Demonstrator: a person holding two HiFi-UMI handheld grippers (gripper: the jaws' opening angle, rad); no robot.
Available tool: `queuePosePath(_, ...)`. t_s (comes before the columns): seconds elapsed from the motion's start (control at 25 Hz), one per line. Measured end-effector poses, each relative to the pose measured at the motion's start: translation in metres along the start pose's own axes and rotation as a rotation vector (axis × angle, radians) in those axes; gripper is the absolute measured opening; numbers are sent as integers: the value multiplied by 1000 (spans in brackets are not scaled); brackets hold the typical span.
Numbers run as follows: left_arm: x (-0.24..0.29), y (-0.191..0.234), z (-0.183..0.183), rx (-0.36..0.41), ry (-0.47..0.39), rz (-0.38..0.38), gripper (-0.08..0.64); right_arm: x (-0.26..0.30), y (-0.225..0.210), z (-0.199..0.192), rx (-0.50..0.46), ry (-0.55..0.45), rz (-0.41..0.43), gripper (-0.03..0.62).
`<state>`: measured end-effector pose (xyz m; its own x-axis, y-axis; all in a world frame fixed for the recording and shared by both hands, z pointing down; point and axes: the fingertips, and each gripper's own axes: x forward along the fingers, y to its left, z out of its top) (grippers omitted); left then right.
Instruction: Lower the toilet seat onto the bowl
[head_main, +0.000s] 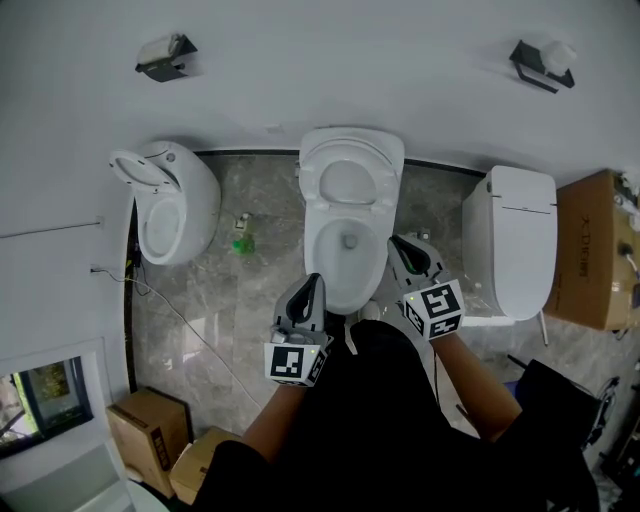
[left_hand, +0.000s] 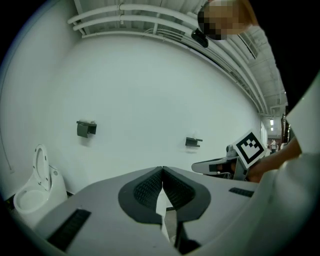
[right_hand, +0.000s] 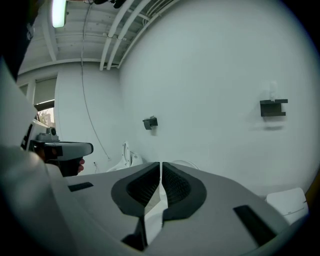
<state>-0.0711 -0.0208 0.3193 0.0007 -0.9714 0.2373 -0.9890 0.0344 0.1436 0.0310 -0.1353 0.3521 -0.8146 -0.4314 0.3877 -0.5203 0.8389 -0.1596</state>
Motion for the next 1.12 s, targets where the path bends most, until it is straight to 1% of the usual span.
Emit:
queuePosePath(0.08,14,12,-5,-7,9,-8,15,11,-7,5,-7,-1,-16,34)
queuePosePath(0.2,39,34,-20,-26,59,-19,15,28,-18,5,-11,9,-54,34)
queuePosePath(0.32,69,52,-33,-4,101,-59,15,49,-32,1,-2,23,-87,34)
queuePosePath(0.4,91,60,-41,22,121,-101,15,66,-40,-3,11,42,-87,34)
queuePosePath(0.48,110,72,-46,47,128,-123,15,83,-46,-8,6,64,-90,34)
queuePosePath(0.6,134,92,-50,54,127,-117,15,107,-55,-13,-16,95,-106,34)
queuePosePath(0.72,159,108,-56,50,133,-119,15,129,-63,-14,-11,118,-124,34)
queuePosePath(0.92,194,142,-64,60,155,-103,15,172,-72,-17,-2,116,-145,34)
queuePosePath(1.12,226,163,-80,59,176,-98,15,203,-90,-28,-20,150,-183,34)
